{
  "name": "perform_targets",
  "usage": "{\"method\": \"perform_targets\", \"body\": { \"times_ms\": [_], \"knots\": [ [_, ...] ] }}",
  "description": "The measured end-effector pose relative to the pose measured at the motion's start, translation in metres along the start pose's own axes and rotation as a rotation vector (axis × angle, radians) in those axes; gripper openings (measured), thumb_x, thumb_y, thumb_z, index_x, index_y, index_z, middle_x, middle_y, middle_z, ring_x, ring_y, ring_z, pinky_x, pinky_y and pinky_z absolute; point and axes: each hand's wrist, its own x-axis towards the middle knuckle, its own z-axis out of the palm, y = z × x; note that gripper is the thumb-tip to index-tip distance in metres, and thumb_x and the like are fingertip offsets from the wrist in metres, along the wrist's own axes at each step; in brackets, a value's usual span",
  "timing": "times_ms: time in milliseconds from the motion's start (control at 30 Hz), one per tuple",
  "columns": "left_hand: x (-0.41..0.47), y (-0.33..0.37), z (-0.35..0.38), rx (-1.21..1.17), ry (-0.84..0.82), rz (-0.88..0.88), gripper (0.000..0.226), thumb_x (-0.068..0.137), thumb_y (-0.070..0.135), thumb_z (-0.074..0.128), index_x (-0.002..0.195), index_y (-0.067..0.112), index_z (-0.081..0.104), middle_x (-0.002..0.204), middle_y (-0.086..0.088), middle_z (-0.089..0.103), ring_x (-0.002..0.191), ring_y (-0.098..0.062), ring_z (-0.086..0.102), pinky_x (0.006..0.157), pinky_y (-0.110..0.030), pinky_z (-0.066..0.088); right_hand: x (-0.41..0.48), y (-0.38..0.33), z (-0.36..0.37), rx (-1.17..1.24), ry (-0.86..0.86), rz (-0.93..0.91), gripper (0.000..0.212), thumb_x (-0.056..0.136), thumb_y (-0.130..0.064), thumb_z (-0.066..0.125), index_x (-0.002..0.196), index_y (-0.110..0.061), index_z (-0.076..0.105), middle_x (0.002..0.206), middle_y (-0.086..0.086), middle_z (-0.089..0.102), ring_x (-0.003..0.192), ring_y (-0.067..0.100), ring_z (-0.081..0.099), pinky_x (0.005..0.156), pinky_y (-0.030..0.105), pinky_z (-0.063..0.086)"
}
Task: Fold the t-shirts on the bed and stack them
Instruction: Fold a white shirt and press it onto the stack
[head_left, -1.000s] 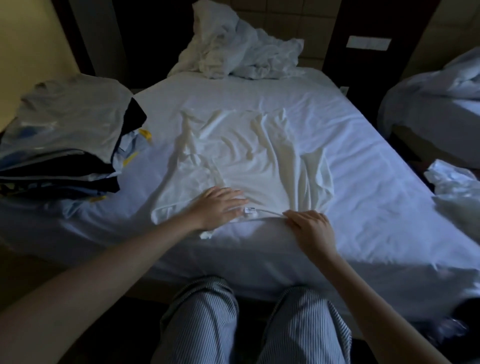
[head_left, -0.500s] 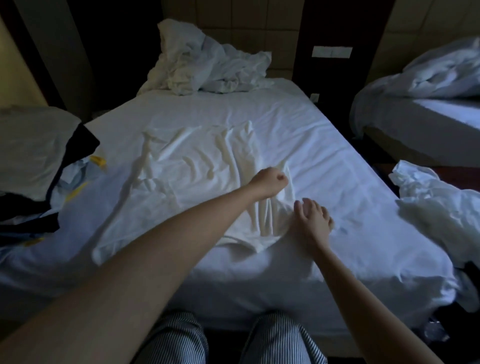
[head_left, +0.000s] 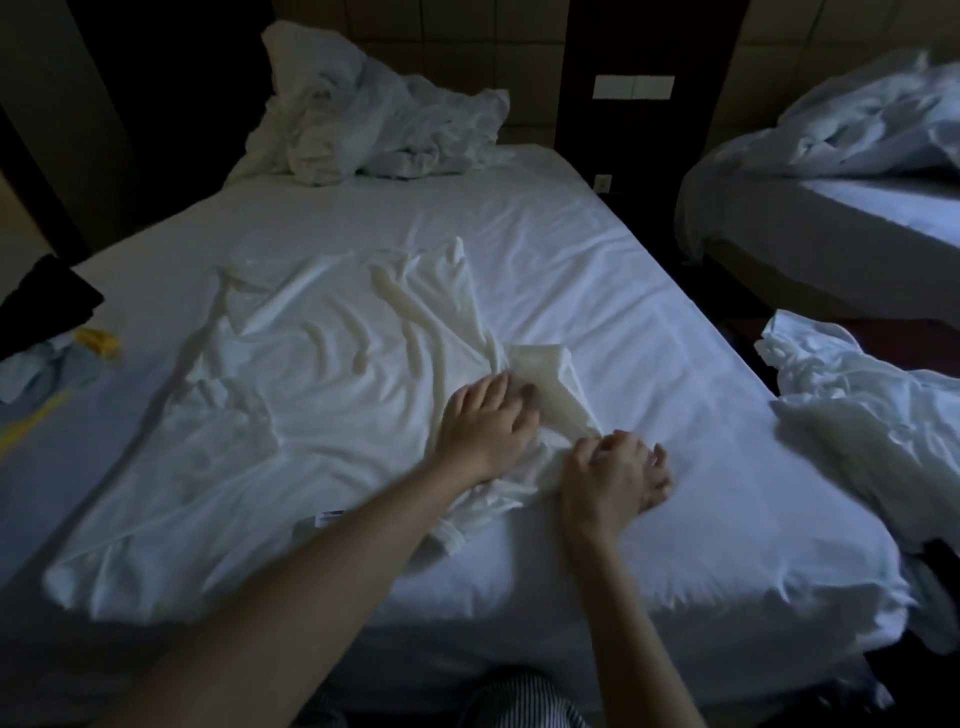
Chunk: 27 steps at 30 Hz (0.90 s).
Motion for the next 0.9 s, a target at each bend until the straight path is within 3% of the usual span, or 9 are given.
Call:
{"method": "perform_targets", "body": {
  "times_ms": [133, 233, 333, 400, 467, 567, 700, 800, 900],
  "knots": [
    [0.021, 0.010, -0.029, -0.047, -0.008, -0.039, 0.043, 0.097, 0.041, 0.031, 0.129, 0.024, 0.053, 0.144, -0.006, 0.041, 0.133, -0.026, 0.032, 0.106, -0.039, 0.022, 0.007, 0.004, 0.007, -0.109, -0.098, -0.053, 0.057, 0.077, -0.043, 0.026, 0.106, -0.011, 0.063, 0.129, 0.005, 0.053, 0.141, 0.025, 0.017, 0.107, 0.033, -0.006],
    [0.061, 0.026, -0.054, -0.226, 0.021, -0.128, 0.039, 0.093, 0.040, 0.043, 0.122, 0.018, 0.057, 0.132, -0.007, 0.054, 0.127, -0.028, 0.043, 0.101, -0.035, 0.030, 0.005, 0.008, 0.009, -0.037, -0.044, -0.161, 0.058, 0.076, -0.049, 0.026, 0.091, -0.013, 0.068, 0.115, 0.001, 0.063, 0.135, 0.027, 0.031, 0.108, 0.034, 0.001],
    [0.094, 0.042, -0.066, -0.174, -0.309, -0.130, 0.059, 0.087, 0.060, 0.047, 0.127, 0.016, 0.052, 0.132, -0.008, 0.052, 0.129, -0.031, 0.040, 0.108, -0.044, 0.020, 0.001, 0.007, 0.008, 0.122, 0.064, -0.182, 0.048, 0.077, -0.045, 0.031, 0.080, -0.014, 0.066, 0.097, 0.001, 0.069, 0.125, 0.028, 0.044, 0.105, 0.035, 0.011],
    [0.109, 0.048, -0.067, -0.033, -0.430, -0.089, 0.053, 0.086, 0.055, 0.056, 0.119, 0.014, 0.058, 0.125, -0.005, 0.058, 0.124, -0.028, 0.047, 0.109, -0.049, 0.017, 0.000, 0.005, 0.008, 0.177, 0.100, -0.185, 0.043, 0.077, -0.043, 0.033, 0.076, -0.013, 0.065, 0.087, 0.004, 0.070, 0.122, 0.029, 0.049, 0.104, 0.035, 0.014],
    [0.120, 0.054, -0.068, -0.026, -0.402, -0.012, 0.036, 0.089, 0.041, 0.059, 0.111, 0.013, 0.064, 0.113, -0.004, 0.063, 0.109, -0.022, 0.056, 0.106, -0.041, 0.027, -0.001, 0.003, 0.006, 0.229, 0.121, -0.171, 0.045, 0.074, -0.043, 0.034, 0.077, -0.012, 0.066, 0.086, 0.008, 0.070, 0.120, 0.030, 0.051, 0.103, 0.034, 0.015],
    [0.128, 0.063, -0.074, -0.459, -0.329, 0.154, 0.027, 0.093, 0.026, 0.060, 0.106, 0.003, 0.066, 0.082, 0.001, 0.060, 0.073, -0.008, 0.053, 0.069, -0.012, 0.042, -0.001, 0.002, 0.005, 0.193, 0.060, -0.130, 0.060, 0.070, -0.054, 0.032, 0.097, -0.013, 0.067, 0.107, 0.009, 0.066, 0.129, 0.025, 0.042, 0.107, 0.032, 0.010],
    [0.126, 0.073, -0.085, -0.625, -0.207, 0.276, 0.011, 0.092, 0.024, 0.062, 0.092, 0.013, 0.063, 0.082, 0.008, 0.057, 0.078, -0.006, 0.053, 0.070, -0.013, 0.041, 0.003, 0.009, 0.008, 0.028, -0.071, -0.174, 0.071, 0.070, -0.064, 0.036, 0.114, -0.014, 0.060, 0.120, 0.006, 0.060, 0.134, 0.021, 0.031, 0.108, 0.033, 0.005],
    [0.125, 0.064, -0.094, -0.581, -0.139, 0.352, 0.012, 0.091, 0.021, 0.062, 0.094, 0.010, 0.064, 0.089, 0.001, 0.060, 0.085, -0.011, 0.057, 0.074, -0.016, 0.044, 0.004, 0.013, 0.009, 0.000, -0.100, -0.224, 0.057, 0.069, -0.057, 0.030, 0.093, -0.018, 0.065, 0.105, -0.001, 0.065, 0.130, 0.019, 0.038, 0.108, 0.035, 0.004],
    [0.101, 0.032, -0.122, -0.616, -0.036, 0.431, 0.015, 0.089, 0.010, 0.063, 0.098, -0.002, 0.066, 0.087, 0.000, 0.062, 0.078, 0.009, 0.058, 0.076, -0.009, 0.043, 0.000, 0.009, 0.004, 0.278, -0.085, -0.252, 0.043, 0.068, -0.046, 0.036, 0.079, -0.017, 0.066, 0.091, -0.002, 0.067, 0.117, 0.011, 0.051, 0.108, 0.032, 0.013]
  ]
}}
